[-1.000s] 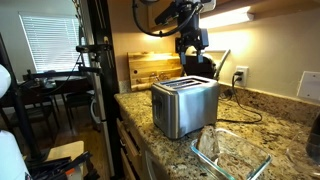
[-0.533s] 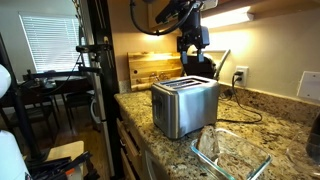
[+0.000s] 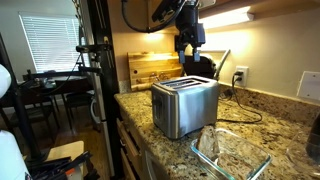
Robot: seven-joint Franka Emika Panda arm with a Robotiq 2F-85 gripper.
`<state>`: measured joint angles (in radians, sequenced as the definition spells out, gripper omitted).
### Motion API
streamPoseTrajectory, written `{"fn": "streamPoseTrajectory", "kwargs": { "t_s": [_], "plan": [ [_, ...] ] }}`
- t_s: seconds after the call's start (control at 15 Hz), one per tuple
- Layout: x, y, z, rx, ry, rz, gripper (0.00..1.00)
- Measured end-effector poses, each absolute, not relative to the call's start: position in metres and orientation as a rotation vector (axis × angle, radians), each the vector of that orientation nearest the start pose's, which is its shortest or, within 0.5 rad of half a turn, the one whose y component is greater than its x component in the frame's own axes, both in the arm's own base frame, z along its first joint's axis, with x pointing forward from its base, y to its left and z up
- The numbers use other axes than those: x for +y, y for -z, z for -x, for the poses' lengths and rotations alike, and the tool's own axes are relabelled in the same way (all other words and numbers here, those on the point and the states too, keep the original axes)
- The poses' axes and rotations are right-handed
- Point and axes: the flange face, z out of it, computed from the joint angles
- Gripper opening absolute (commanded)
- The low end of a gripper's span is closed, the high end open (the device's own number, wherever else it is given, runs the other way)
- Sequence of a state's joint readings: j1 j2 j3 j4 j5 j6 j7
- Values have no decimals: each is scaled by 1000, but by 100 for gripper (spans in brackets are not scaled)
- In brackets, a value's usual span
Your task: Put one slice of bread in the toaster
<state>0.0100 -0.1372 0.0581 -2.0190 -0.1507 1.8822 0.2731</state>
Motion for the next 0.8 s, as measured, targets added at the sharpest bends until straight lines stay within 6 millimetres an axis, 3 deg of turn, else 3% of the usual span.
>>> {"fn": "streamPoseTrajectory", "kwargs": {
  "t_s": [0.27, 0.8],
  "plan": [
    [19, -504, -512, 309, 13, 3279, 100],
    [-29, -490, -508, 457, -48, 3258, 100]
  ]
}}
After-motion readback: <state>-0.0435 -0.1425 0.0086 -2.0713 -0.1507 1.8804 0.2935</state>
